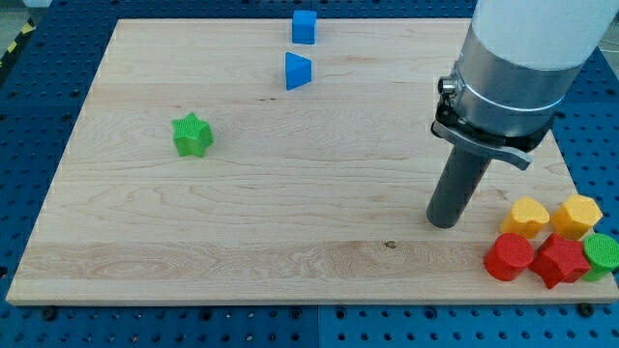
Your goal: Push the yellow heart above the red blocks
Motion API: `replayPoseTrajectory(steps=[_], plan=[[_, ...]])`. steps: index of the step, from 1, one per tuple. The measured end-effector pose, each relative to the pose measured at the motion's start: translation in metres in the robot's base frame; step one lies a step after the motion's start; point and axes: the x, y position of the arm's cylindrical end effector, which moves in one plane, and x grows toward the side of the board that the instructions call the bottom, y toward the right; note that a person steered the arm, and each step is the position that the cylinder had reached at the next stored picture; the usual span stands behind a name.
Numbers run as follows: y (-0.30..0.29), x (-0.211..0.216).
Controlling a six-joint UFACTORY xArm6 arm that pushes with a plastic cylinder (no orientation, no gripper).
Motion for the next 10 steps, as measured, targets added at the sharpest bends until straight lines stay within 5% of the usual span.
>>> replayPoseTrajectory(steps=[4, 10], plan=[[0.006, -0.085], [0.072, -0.016]])
